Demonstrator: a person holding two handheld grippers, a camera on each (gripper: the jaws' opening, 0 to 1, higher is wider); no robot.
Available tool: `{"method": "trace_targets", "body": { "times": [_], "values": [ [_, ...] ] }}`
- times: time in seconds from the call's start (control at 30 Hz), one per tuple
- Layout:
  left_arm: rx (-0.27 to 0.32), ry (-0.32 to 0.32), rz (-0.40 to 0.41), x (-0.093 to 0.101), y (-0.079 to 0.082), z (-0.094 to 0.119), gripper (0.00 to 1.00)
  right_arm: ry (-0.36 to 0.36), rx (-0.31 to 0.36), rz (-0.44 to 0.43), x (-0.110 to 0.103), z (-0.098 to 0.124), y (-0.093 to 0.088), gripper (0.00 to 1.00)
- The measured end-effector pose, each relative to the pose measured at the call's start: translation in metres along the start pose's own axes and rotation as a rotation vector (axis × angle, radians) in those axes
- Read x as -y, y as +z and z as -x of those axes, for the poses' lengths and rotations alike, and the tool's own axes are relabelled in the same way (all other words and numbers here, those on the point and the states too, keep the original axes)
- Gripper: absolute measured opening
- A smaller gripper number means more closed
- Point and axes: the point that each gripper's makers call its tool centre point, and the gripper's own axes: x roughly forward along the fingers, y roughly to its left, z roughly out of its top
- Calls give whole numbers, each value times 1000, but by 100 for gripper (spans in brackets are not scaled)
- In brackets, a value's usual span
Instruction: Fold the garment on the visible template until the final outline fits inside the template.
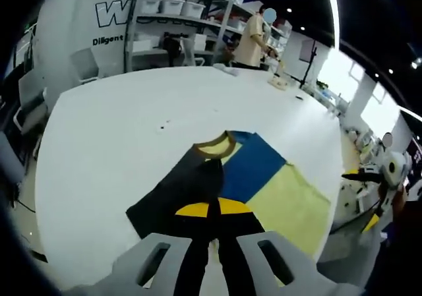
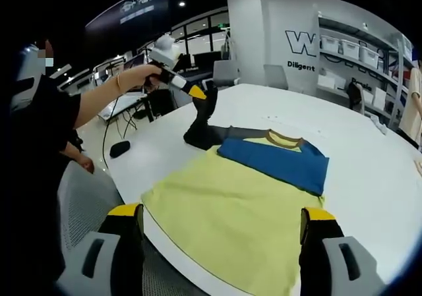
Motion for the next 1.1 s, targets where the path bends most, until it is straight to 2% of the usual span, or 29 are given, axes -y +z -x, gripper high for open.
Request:
{"method": "trace_targets", "body": {
  "times": [0.37,0.53,0.7,0.87,1.0,1.07,1.1],
  "values": [
    [-7,-78,-85,51,30,-30,0,3,-13,7,1,0,-1,99],
    [-5,-83,-106,67,43,-44,0,3,-25,15,2,0,-1,99],
    [12,-101,-52,82,54,-57,0,6,-37,21,2,-1,-2,99],
    [25,-140,-28,105,65,-70,0,11,-38,23,1,-2,-2,99],
    [24,-148,-27,114,70,-81,0,9,-43,22,2,-3,-3,99],
    [20,-173,38,120,70,-90,0,5,-49,21,3,-3,-4,98],
    [21,-175,33,120,70,-92,0,4,-50,22,4,-3,-4,98]
  ]
}}
